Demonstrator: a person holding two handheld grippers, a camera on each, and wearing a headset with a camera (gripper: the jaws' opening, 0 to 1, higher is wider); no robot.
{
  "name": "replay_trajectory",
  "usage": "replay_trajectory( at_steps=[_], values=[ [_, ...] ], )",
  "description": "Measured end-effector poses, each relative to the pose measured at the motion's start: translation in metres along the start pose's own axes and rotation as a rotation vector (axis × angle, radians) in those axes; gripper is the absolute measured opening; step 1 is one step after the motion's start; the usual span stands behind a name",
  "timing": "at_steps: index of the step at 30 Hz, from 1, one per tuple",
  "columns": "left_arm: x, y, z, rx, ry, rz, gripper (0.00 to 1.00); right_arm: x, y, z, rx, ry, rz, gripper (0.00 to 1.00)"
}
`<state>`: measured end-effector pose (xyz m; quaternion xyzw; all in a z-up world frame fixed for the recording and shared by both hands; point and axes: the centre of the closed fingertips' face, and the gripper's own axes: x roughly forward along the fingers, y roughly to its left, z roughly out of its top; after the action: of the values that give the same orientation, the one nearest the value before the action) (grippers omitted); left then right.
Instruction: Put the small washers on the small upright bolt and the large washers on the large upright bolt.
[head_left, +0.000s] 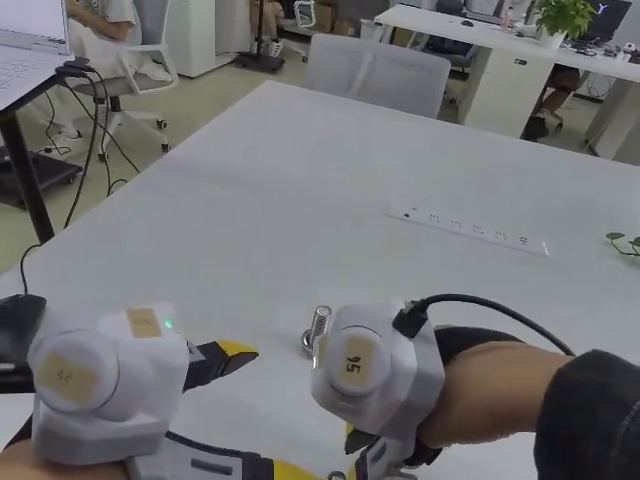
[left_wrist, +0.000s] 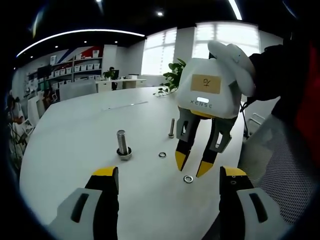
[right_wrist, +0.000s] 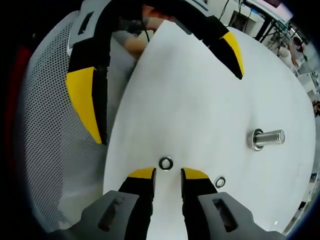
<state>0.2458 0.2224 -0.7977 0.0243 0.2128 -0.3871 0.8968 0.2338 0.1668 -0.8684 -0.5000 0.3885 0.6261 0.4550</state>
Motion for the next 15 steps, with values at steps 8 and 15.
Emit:
replay_trajectory(
  at_steps=[8,15],
  values=[
    [-0.004,0.000,-0.001,-0.004,-0.005,0.011,0.82,0.009,0.004,0.002,-0.026,0.014,-0.001,0.21],
    [-0.006,0.000,-0.002,-0.006,-0.011,0.019,0.82,0.011,0.006,0.002,-0.036,0.018,-0.007,0.21]
  ],
)
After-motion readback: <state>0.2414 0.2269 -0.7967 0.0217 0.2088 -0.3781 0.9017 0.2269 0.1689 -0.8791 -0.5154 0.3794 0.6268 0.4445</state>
